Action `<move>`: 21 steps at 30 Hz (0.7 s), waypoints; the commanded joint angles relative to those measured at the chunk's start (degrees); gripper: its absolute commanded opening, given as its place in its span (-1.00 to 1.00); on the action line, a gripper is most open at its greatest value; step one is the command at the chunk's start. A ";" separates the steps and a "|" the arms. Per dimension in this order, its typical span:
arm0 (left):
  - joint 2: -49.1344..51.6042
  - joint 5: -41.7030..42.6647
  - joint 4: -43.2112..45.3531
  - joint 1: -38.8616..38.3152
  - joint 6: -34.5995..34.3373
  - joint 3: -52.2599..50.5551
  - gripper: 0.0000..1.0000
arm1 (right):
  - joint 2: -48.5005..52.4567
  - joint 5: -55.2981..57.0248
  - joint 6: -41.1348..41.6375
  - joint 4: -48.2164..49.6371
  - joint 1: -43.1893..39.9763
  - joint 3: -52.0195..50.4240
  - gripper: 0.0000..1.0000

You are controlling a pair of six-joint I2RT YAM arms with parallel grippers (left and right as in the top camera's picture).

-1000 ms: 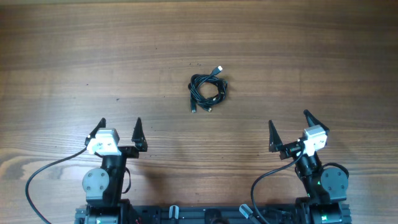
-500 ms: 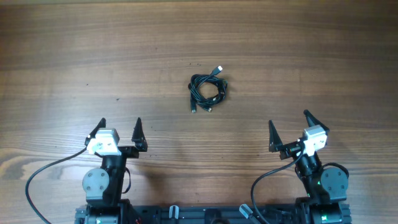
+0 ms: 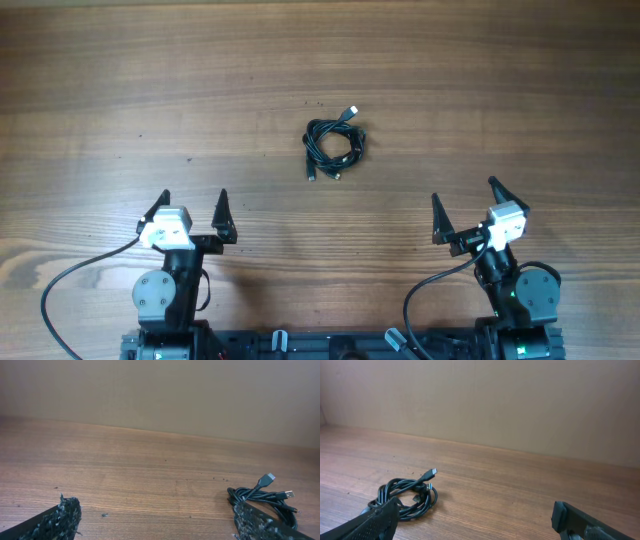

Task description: Untangle cables

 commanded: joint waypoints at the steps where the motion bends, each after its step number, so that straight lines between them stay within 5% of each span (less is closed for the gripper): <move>1: -0.28 -0.13 -0.22 0.50 1.09 -0.31 1.00 | -0.31 0.76 0.72 0.09 0.17 -0.15 1.00; 13: -0.28 -0.42 1.36 0.50 1.11 -0.28 1.00 | -0.31 -5.99 -0.31 1.14 0.17 1.03 1.00; 21: -0.22 4.26 3.08 0.50 0.79 2.43 1.00 | 6.29 -8.79 0.90 -11.39 0.17 18.47 1.00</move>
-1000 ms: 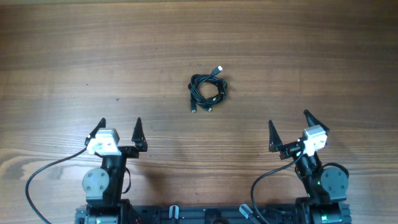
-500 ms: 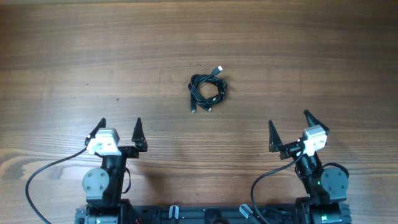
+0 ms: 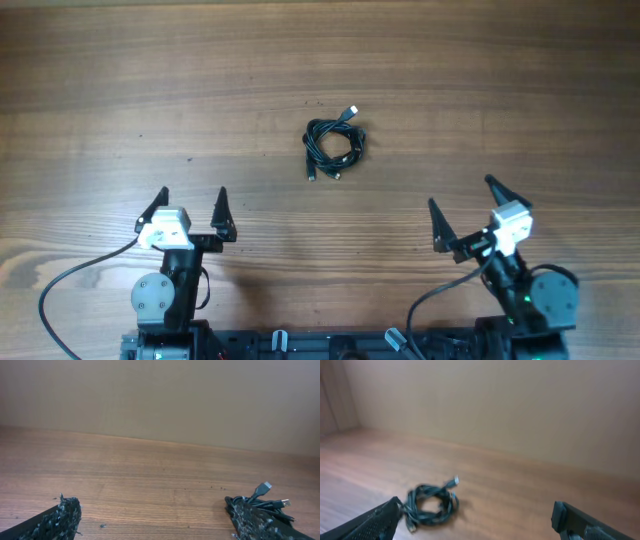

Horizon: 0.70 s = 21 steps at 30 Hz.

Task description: Untangle cables

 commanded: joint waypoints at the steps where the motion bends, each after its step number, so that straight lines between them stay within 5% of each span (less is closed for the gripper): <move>1: -0.04 4.04 0.31 0.50 0.07 3.06 1.00 | 4.92 -2.62 0.85 -5.31 0.17 9.75 1.00; 12: 18.60 16.98 -2.34 0.50 -3.67 18.82 1.00 | 23.15 -14.14 0.70 -17.88 0.17 26.10 1.00; 21: 55.98 22.38 -25.81 -1.22 -2.95 52.96 1.00 | 39.50 -23.37 0.68 -26.21 0.17 36.59 1.00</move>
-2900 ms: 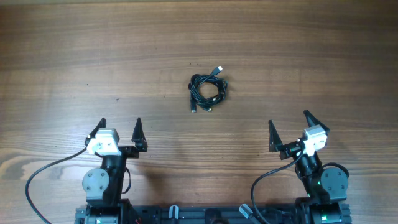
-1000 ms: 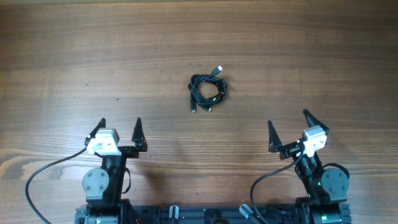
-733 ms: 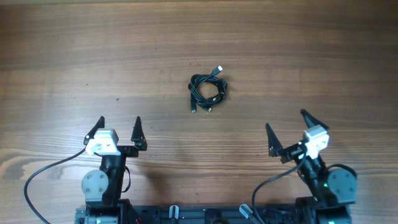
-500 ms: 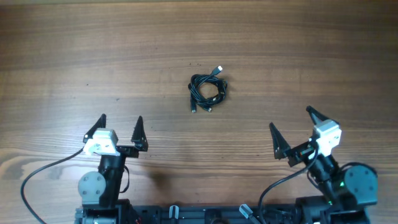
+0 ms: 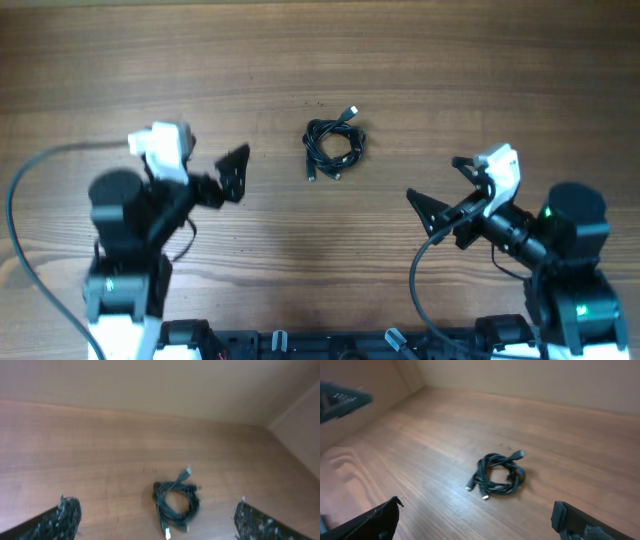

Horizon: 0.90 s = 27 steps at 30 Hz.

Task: Untangle cables
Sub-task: 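Reach the left gripper down and grasp the black cable coil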

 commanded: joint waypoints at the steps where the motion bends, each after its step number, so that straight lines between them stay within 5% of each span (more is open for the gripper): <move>1: 13.77 2.12 -10.01 -1.75 0.46 14.03 1.00 | 6.93 -5.18 0.07 -3.91 0.17 6.62 1.00; 7: 32.59 2.34 -12.26 -9.77 8.94 24.81 1.00 | 25.31 -4.96 -2.84 -16.48 0.17 22.91 0.99; 17: 37.20 6.19 -5.64 -13.55 8.11 24.81 1.00 | 38.84 -8.59 8.00 -7.39 0.20 24.22 1.00; 23: 46.27 -8.83 -5.20 -14.95 -18.53 24.81 0.75 | 43.56 -8.13 12.26 -4.66 0.20 24.17 0.99; 27: 53.13 -10.80 -2.84 -17.31 -25.31 24.81 0.48 | 44.46 -7.74 12.28 -4.61 0.20 24.15 0.99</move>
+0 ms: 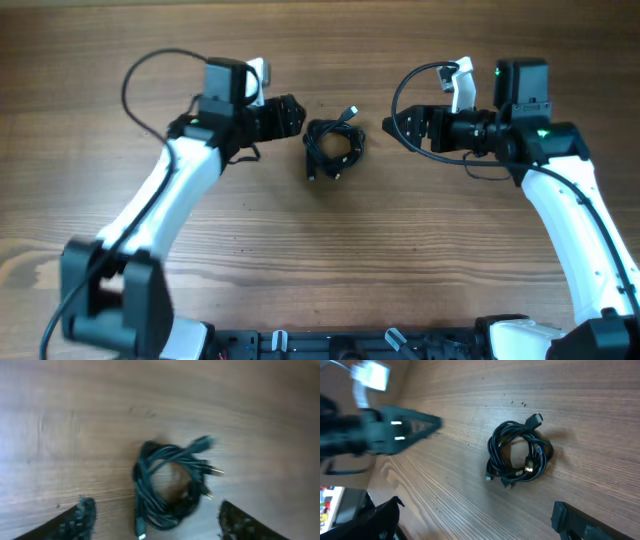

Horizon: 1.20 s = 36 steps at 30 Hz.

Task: Untangle cables
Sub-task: 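Reach the left gripper down and grasp the black cable coil, then lift the cable coil up with the left gripper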

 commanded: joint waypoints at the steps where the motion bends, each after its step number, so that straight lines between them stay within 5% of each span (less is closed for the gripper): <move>1: 5.29 -4.42 2.86 -2.78 -10.75 0.66 0.47 | 0.57 -0.70 1.40 0.28 0.20 1.05 0.99; 8: 14.32 -10.49 8.13 -8.39 -23.76 0.66 0.29 | 0.59 -0.70 1.42 -0.42 0.20 1.05 0.99; 12: 15.98 -15.89 9.05 -10.78 -28.17 0.66 -0.07 | 0.59 -0.13 3.08 -0.42 0.20 1.05 0.99; 18: 16.20 -21.66 9.07 -13.62 -28.68 0.63 -0.38 | 0.57 0.90 4.35 -0.59 0.20 1.05 1.00; 27: 22.73 -21.75 9.77 -13.70 -32.79 0.66 -0.43 | 0.59 1.03 4.42 -0.63 0.20 1.05 1.00; 29: 22.84 -21.73 10.40 -13.75 -32.70 0.66 -0.58 | 0.59 1.03 4.46 -0.63 0.20 1.05 1.00; 30: 22.82 -21.73 10.40 -13.77 -32.70 0.66 -0.92 | 0.57 1.03 4.68 -0.72 0.20 1.05 1.00; 32: 22.62 -21.70 10.43 -13.75 -32.68 0.70 -0.92 | 0.59 1.03 4.81 -0.76 0.20 1.05 1.00; 36: 16.31 -14.51 11.23 -11.93 -22.32 0.87 -0.92 | 0.57 1.03 4.52 -0.55 0.20 1.05 0.99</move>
